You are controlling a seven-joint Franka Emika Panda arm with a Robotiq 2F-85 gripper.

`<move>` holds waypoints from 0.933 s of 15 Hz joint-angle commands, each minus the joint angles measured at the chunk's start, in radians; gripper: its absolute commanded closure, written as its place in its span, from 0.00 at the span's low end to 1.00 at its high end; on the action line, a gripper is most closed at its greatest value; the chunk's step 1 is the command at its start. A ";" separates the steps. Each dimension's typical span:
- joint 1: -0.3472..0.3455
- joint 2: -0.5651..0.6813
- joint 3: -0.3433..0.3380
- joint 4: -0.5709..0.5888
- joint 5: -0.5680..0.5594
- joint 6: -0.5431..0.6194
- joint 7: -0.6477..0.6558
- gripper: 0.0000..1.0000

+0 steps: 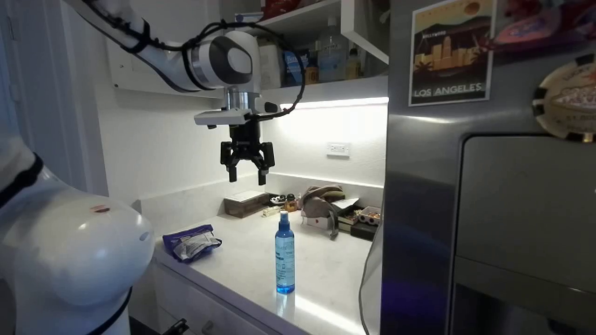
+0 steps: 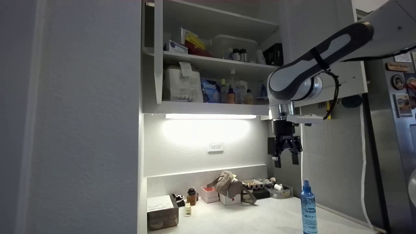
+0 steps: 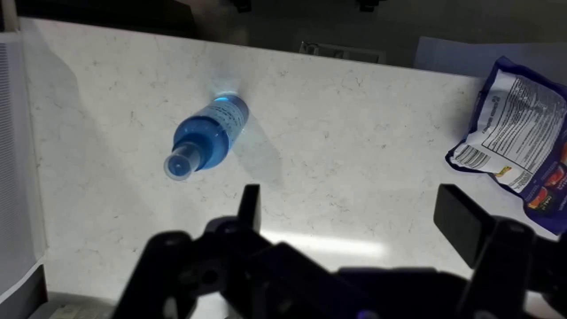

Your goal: Put the spray bottle inside the cabinet

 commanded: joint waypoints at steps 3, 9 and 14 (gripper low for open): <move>-0.006 0.000 0.005 0.002 0.003 -0.002 -0.003 0.00; -0.047 -0.039 -0.004 -0.050 -0.089 -0.010 -0.015 0.00; -0.075 -0.127 -0.034 -0.156 -0.176 -0.029 -0.050 0.00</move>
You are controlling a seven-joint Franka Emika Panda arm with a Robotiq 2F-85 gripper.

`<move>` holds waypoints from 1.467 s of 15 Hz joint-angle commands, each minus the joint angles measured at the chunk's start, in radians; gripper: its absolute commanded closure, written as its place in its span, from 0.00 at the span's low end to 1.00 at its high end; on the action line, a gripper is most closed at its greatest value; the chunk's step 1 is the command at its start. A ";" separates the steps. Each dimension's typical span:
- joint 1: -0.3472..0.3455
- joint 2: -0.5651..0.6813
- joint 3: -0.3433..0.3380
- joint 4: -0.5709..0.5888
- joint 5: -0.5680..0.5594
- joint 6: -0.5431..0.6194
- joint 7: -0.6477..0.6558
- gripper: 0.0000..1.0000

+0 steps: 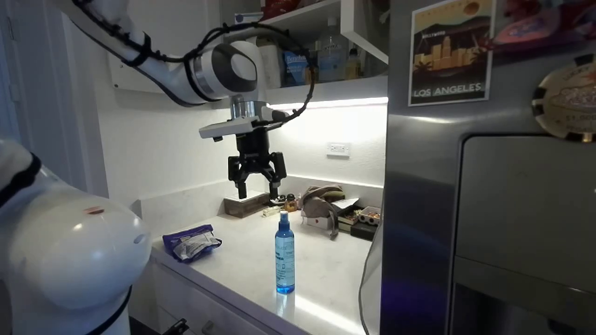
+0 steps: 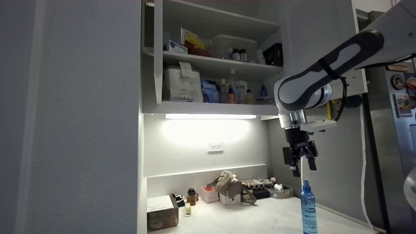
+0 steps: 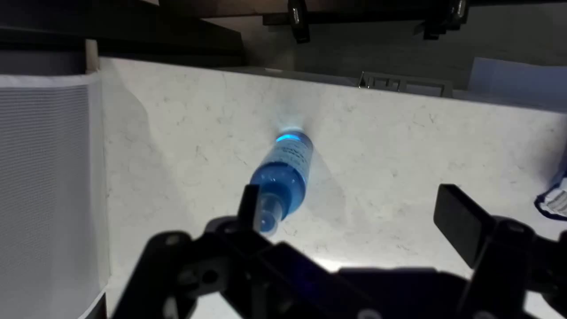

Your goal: Put the spray bottle inside the cabinet

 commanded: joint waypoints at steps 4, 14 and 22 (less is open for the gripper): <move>-0.041 -0.214 -0.046 -0.164 -0.084 -0.058 -0.089 0.00; -0.042 -0.289 -0.065 -0.170 -0.097 0.014 -0.080 0.00; -0.034 -0.278 -0.061 -0.172 -0.083 -0.007 -0.078 0.00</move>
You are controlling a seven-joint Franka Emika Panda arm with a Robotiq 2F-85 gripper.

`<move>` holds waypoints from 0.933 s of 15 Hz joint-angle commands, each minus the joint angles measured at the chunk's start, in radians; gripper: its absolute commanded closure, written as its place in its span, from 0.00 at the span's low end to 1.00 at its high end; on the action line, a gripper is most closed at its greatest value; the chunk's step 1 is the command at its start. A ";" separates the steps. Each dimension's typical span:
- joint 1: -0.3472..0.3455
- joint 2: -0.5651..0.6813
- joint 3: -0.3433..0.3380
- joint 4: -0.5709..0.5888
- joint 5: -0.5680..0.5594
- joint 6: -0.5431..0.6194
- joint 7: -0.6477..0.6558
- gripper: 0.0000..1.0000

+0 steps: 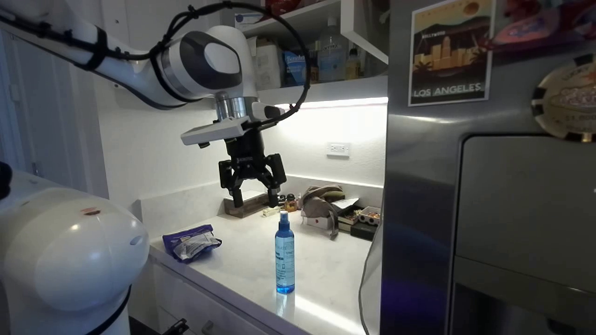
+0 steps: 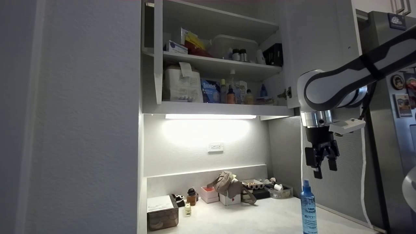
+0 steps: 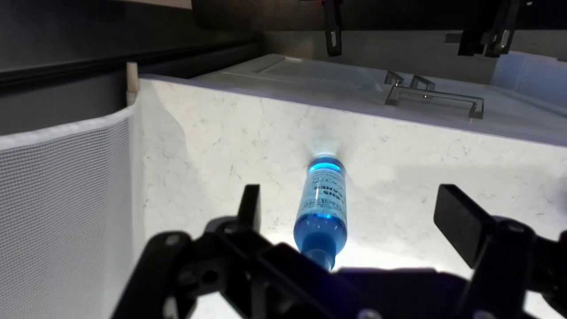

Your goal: Put the spray bottle inside the cabinet

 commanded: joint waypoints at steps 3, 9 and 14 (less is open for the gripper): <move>-0.019 0.020 0.015 0.002 -0.004 0.032 0.012 0.00; -0.029 0.105 0.008 0.006 -0.005 0.131 0.012 0.00; -0.018 0.244 0.037 0.019 0.007 0.237 0.041 0.00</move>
